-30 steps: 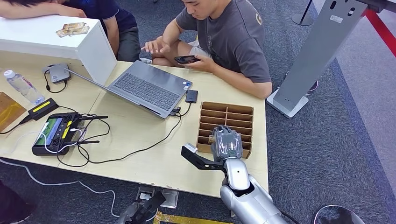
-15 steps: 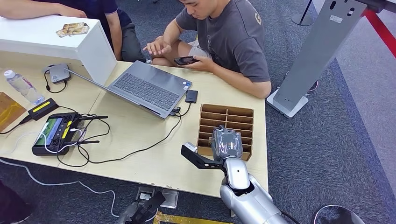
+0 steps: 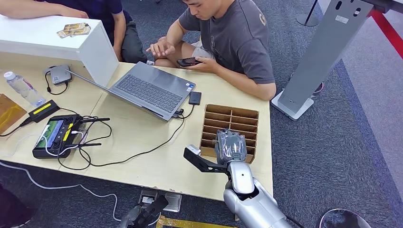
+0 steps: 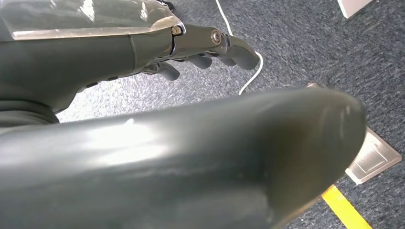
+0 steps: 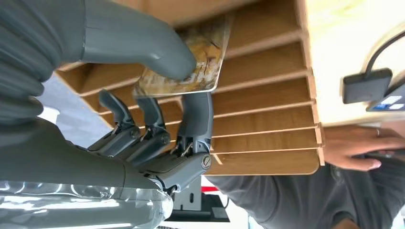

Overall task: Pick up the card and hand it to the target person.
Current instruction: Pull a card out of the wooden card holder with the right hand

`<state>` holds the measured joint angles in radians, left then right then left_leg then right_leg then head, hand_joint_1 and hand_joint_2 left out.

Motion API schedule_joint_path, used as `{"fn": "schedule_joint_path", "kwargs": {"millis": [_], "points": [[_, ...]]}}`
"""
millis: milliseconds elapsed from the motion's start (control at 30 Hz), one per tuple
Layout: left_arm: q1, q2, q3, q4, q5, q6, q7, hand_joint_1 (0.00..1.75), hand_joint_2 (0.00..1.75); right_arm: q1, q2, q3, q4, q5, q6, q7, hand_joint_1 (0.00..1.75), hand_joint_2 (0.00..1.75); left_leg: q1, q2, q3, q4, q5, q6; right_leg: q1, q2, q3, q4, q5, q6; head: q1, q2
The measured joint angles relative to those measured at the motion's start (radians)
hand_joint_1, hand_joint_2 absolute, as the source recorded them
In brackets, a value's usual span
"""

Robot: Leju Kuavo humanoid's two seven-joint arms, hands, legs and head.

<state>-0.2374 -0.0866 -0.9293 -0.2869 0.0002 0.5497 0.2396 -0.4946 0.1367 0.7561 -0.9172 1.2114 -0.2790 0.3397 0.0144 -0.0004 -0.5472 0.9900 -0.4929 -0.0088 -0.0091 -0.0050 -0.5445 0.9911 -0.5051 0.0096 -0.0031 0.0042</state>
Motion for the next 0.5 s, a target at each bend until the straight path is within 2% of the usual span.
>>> {"fn": "schedule_joint_path", "kwargs": {"millis": [500], "points": [[0.002, 0.0, 0.0, 0.0, -0.002, -0.002, -0.004, 0.0, 0.0, 0.032, -0.055, -0.018, -0.216, 0.005, 0.014, 0.014, 1.64, 1.75, 0.0, 0.0, -0.001, 0.0, 0.0, 0.0, 0.0, 0.0, -0.001, 0.0, 0.0, 0.0, 0.0, 0.0]]}}
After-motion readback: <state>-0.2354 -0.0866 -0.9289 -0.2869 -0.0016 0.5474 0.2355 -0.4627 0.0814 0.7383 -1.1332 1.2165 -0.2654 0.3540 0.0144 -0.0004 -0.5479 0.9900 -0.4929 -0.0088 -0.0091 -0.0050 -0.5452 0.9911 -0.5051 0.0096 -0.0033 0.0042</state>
